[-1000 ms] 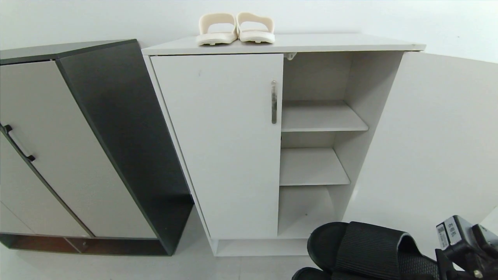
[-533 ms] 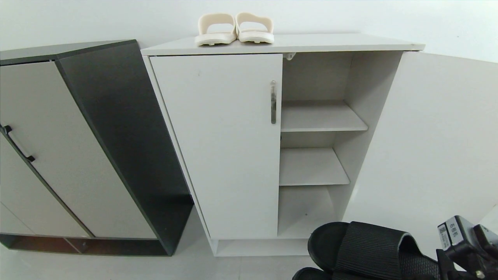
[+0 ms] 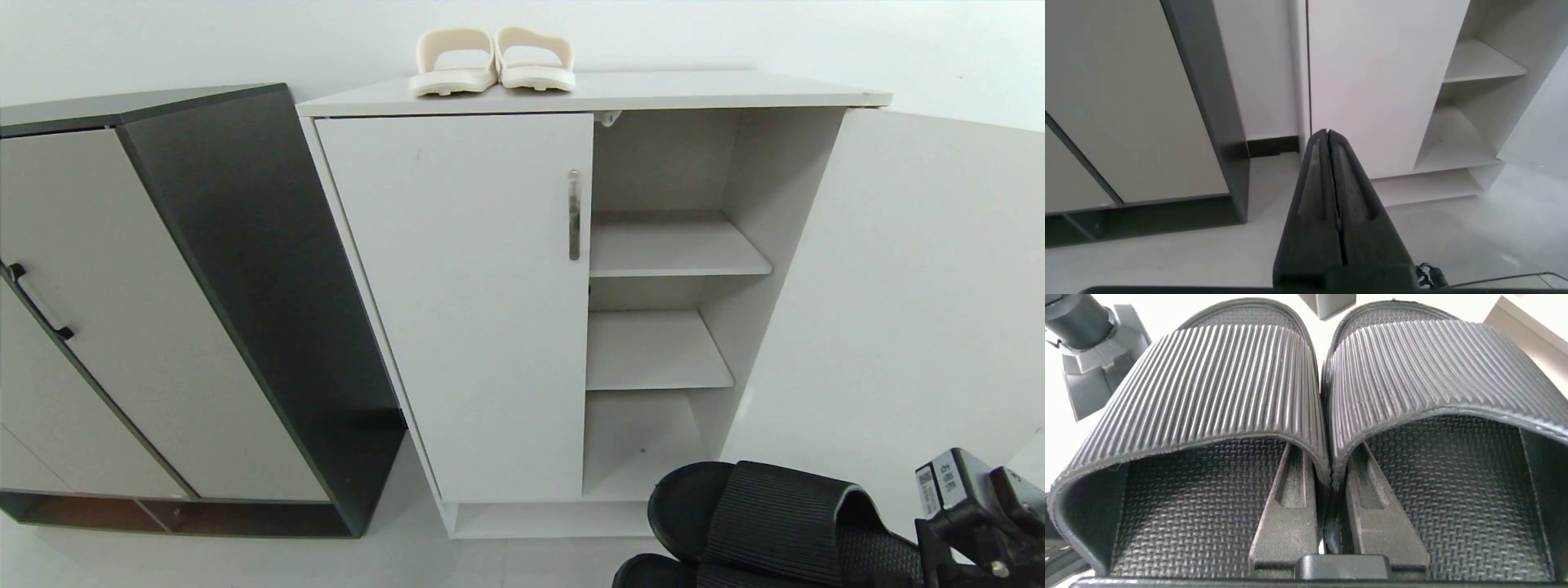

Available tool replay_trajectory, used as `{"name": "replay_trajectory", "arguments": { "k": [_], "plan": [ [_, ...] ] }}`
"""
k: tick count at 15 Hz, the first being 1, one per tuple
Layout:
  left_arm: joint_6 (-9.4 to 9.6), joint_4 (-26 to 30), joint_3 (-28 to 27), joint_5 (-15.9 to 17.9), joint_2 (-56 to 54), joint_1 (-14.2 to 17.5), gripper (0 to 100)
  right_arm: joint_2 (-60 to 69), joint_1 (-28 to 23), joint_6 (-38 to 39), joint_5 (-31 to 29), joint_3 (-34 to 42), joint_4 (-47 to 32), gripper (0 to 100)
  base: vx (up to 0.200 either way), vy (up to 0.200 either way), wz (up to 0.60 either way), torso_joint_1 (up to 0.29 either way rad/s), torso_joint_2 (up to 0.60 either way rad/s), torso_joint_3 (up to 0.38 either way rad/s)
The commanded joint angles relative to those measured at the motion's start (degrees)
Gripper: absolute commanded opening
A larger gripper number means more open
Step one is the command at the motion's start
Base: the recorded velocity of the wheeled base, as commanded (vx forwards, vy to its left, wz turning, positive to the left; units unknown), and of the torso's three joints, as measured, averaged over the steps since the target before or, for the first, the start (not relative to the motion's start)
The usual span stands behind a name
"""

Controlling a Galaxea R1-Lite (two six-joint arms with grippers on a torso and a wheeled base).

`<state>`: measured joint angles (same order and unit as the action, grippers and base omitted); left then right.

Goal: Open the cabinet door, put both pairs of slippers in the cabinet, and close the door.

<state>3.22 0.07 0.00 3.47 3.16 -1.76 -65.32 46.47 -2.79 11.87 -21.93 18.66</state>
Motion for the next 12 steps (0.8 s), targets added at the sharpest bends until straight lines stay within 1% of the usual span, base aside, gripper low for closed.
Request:
{"name": "replay_trajectory", "arguments": {
  "k": [1,2,3,4,6,7,8,9,11,12],
  "plan": [
    [0.03,0.01,0.00,0.04,-1.31,0.79,0,-0.78,0.02,-0.02,-0.01,-0.22,0.06,0,0.000,0.000,0.00,0.000,0.00,0.000],
    [0.12,-0.07,0.00,0.13,-3.16,1.49,0,-1.04,-0.06,-0.02,-0.27,-0.22,0.14,0,0.000,0.000,0.00,0.000,0.00,0.000],
    [-0.32,0.01,0.00,0.04,-3.07,1.58,0,-1.22,-0.06,0.07,-1.50,-0.48,0.14,0,0.000,0.000,0.00,0.000,0.00,0.000],
    [-1.46,0.01,0.00,-0.05,-3.07,1.58,0,-1.39,0.02,0.07,-3.35,-0.74,0.14,0,0.000,0.000,0.00,0.000,0.00,0.000],
    [-1.81,0.01,0.00,-0.22,-3.07,1.58,0,-1.74,0.11,0.15,-4.75,-1.45,0.14,0,0.000,0.000,0.00,0.000,0.00,0.000],
    [-1.81,0.01,0.00,-0.22,-3.07,1.58,0,-1.83,0.38,1.65,-4.84,-1.98,0.14,0,0.000,0.000,0.00,0.000,0.00,0.000],
    [-1.81,0.01,0.00,-0.22,-3.07,1.58,0,-2.53,1.69,5.34,-5.19,-3.21,-0.03,0,0.000,0.000,0.00,0.000,0.00,0.000],
    [-1.81,0.01,0.00,-0.22,-3.07,1.58,0,-3.59,3.10,8.50,-7.57,-3.56,0.14,0,0.000,0.000,0.00,0.000,0.00,0.000],
    [-1.81,0.01,0.00,-0.22,-3.07,1.58,0,-8.25,5.03,14.57,-16.44,-6.99,0.41,0,0.000,0.000,0.00,0.000,0.00,0.000],
    [-1.81,0.01,0.00,-0.22,-3.07,1.58,0,-10.09,5.82,17.03,-18.47,-8.74,0.41,0,0.000,0.000,0.00,0.000,0.00,0.000]
  ]
}}
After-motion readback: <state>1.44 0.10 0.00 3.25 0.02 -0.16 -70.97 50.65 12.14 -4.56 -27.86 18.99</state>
